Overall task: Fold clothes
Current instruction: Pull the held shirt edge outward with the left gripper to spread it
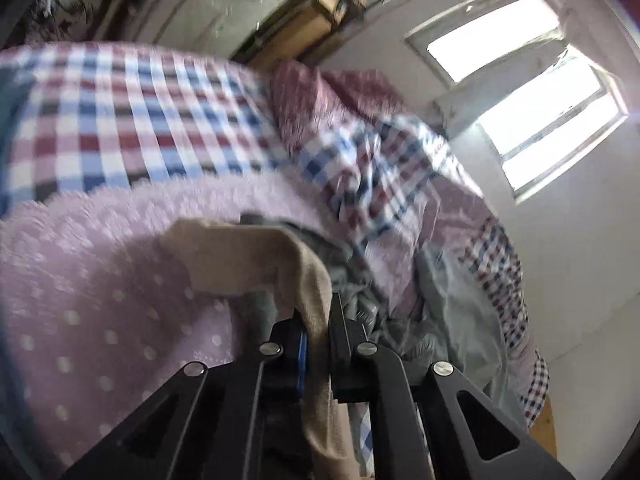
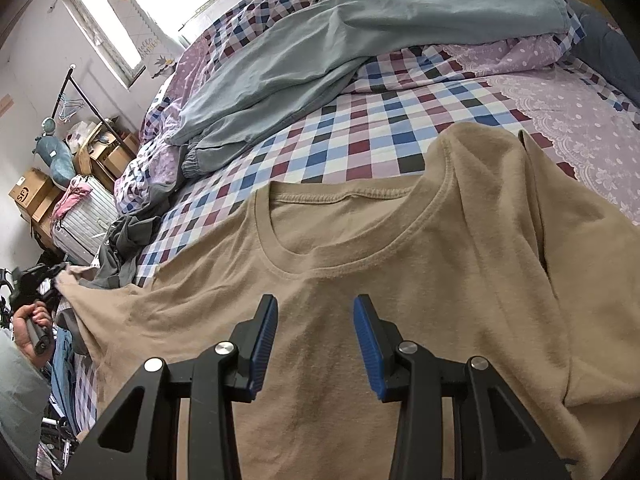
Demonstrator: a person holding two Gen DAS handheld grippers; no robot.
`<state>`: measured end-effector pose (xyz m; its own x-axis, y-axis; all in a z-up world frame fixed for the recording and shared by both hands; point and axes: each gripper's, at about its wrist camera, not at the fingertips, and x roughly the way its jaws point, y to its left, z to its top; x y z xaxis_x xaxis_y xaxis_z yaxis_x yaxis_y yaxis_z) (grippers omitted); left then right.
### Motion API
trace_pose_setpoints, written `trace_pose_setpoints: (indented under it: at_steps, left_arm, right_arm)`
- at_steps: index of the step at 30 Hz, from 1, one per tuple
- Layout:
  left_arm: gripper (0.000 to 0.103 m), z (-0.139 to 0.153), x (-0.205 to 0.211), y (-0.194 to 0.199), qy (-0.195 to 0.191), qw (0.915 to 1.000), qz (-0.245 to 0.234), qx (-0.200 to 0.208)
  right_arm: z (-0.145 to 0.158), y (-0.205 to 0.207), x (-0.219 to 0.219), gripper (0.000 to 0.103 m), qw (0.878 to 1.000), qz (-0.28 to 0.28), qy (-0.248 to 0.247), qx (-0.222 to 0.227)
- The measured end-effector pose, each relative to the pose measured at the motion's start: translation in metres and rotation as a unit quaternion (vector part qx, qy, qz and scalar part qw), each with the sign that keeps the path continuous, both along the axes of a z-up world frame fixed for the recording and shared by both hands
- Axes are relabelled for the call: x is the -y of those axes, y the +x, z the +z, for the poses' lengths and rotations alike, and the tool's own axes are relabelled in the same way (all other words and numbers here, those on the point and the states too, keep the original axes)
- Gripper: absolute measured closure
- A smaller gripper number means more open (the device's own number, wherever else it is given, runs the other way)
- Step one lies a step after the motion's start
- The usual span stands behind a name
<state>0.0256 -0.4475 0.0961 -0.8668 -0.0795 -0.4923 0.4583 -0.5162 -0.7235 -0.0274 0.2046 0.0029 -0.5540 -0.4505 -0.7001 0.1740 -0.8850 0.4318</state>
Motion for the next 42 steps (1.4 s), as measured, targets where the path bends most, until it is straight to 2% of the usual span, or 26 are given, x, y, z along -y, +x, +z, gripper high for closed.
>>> trace_pose_setpoints:
  at_steps: [4, 6, 10, 11, 12, 13, 14, 15, 16, 18, 20, 22, 26, 29, 32, 36, 38, 39, 42]
  left_arm:
    - [0.096, 0.052, -0.022, 0.029, -0.04, 0.9985, 0.021, -0.032]
    - [0.096, 0.075, -0.032, 0.039, -0.036, 0.9982, 0.03, -0.038]
    - [0.094, 0.11, -0.04, 0.023, -0.038, 0.9986, 0.035, 0.014]
    - [0.088, 0.107, -0.037, 0.008, -0.05, 0.9975, 0.03, 0.041]
    - [0.07, 0.102, -0.033, -0.008, -0.063, 0.9952, 0.024, 0.071]
    - [0.043, 0.097, -0.029, -0.023, -0.077, 0.9919, 0.018, 0.1]
    - [0.033, 0.092, -0.025, -0.039, -0.09, 0.9874, 0.012, 0.129]
    - [0.031, 0.077, -0.016, -0.053, -0.088, 0.9835, 0.004, 0.158]
    - [0.031, 0.057, -0.004, -0.063, -0.07, 0.9809, -0.004, 0.181]
    - [0.031, 0.029, 0.016, -0.061, -0.032, 0.9792, 0.01, 0.2]
    - [0.031, 0.009, 0.033, -0.035, 0.001, 0.9859, 0.04, 0.162]
    - [0.031, -0.006, 0.048, -0.006, 0.01, 0.9889, 0.061, 0.135]
    - [0.031, -0.036, 0.072, 0.039, 0.036, 0.9871, 0.101, 0.119]
    - [0.031, -0.06, 0.076, 0.066, 0.053, 0.9848, 0.112, 0.122]
    - [0.031, -0.079, 0.07, 0.072, 0.061, 0.984, 0.09, 0.141]
    - [0.031, -0.078, 0.059, 0.06, 0.025, 0.9851, 0.075, 0.153]
    - [0.031, -0.075, 0.05, 0.047, -0.01, 0.9813, 0.064, 0.182]
    - [0.033, -0.075, 0.044, 0.041, -0.031, 0.9787, 0.053, 0.196]
    - [0.079, -0.079, 0.025, 0.022, -0.073, 0.9649, 0.01, 0.252]
  right_arm:
    - [0.002, 0.001, -0.001, 0.06, 1.0, 0.001, -0.001, -0.003]
    - [0.003, 0.001, -0.001, 0.06, 1.0, 0.001, -0.002, -0.002]
    - [0.003, 0.001, -0.002, 0.06, 1.0, 0.002, -0.004, -0.001]
    - [0.003, 0.002, -0.002, 0.06, 1.0, 0.002, -0.004, -0.002]
    - [0.004, 0.002, -0.001, 0.06, 1.0, 0.003, -0.003, -0.002]
    - [0.004, 0.002, -0.001, 0.06, 1.0, 0.004, -0.003, -0.003]
    - [0.004, 0.002, 0.0, 0.06, 1.0, 0.004, -0.003, -0.003]
    - [0.005, 0.002, 0.0, 0.06, 1.0, 0.004, -0.002, -0.003]
    - [0.005, 0.002, 0.0, 0.06, 1.0, 0.003, -0.003, -0.004]
    - [0.006, 0.002, 0.0, 0.06, 1.0, 0.002, -0.003, -0.005]
    - [0.006, 0.002, -0.001, 0.06, 1.0, 0.001, -0.003, -0.005]
    - [0.006, 0.001, -0.002, 0.06, 1.0, -0.001, -0.004, -0.005]
    - [0.004, 0.001, 0.0, 0.06, 1.0, 0.003, 0.001, -0.003]
    - [0.002, 0.001, 0.003, 0.06, 1.0, 0.005, 0.008, -0.002]
    - [0.0, 0.001, 0.006, 0.06, 1.0, 0.007, 0.015, -0.002]
    - [-0.003, 0.002, 0.011, 0.06, 1.0, 0.011, 0.025, -0.002]
    - [-0.004, 0.002, 0.013, 0.06, 0.999, 0.013, 0.03, -0.002]
    - [-0.005, 0.002, 0.014, 0.06, 0.999, 0.014, 0.033, -0.002]
    - [-0.006, 0.001, 0.014, 0.06, 0.999, 0.014, 0.035, -0.002]
